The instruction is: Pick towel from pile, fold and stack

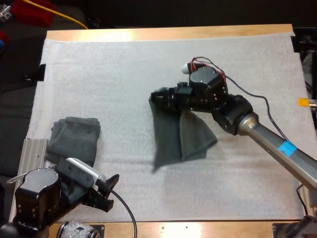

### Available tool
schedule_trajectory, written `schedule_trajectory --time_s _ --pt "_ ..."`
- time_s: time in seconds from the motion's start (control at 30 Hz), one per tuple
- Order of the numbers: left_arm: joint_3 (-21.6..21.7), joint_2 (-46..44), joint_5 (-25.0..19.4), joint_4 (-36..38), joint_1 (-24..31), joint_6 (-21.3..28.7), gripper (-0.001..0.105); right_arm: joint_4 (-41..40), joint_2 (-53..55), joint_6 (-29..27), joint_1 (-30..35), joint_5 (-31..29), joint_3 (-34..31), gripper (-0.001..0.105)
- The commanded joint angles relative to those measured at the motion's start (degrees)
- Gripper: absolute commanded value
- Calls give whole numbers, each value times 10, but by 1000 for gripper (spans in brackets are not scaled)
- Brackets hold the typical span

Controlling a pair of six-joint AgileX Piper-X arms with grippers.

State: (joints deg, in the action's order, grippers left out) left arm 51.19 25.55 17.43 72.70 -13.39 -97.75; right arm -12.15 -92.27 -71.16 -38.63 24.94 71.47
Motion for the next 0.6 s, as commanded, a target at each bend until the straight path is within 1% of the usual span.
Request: schedule_trajectory --time_s 0.0,0.2,0.23,0.27,0.33,0.4,0.43,0.47,0.5,0.57 --pt "0 1 4 -10 -2 2 69 31 -2 -3 2 19 14 1" --pt "0 1 4 -10 -2 2 69 96 -31 17 2 18 27 1" --pt "0 1 4 -10 -2 2 69 107 -38 34 2 11 27 1" --pt "0 1 4 -10 -2 2 69 111 -44 44 2 6 27 1" --pt "0 1 4 -10 -2 2 69 111 -54 47 2 5 27 1" --pt "0 1 4 -8 -2 2 69 110 -62 59 2 -4 27 2" --pt "0 1 4 -7 -2 2 69 110 -68 71 2 -10 27 6" --pt "0 1 4 -7 -2 2 69 110 -73 72 2 -14 27 12" --pt "0 1 4 -7 -2 2 69 110 -75 72 2 -18 27 15" --pt "0 1 4 -6 -2 2 69 103 -80 84 2 -45 27 28"
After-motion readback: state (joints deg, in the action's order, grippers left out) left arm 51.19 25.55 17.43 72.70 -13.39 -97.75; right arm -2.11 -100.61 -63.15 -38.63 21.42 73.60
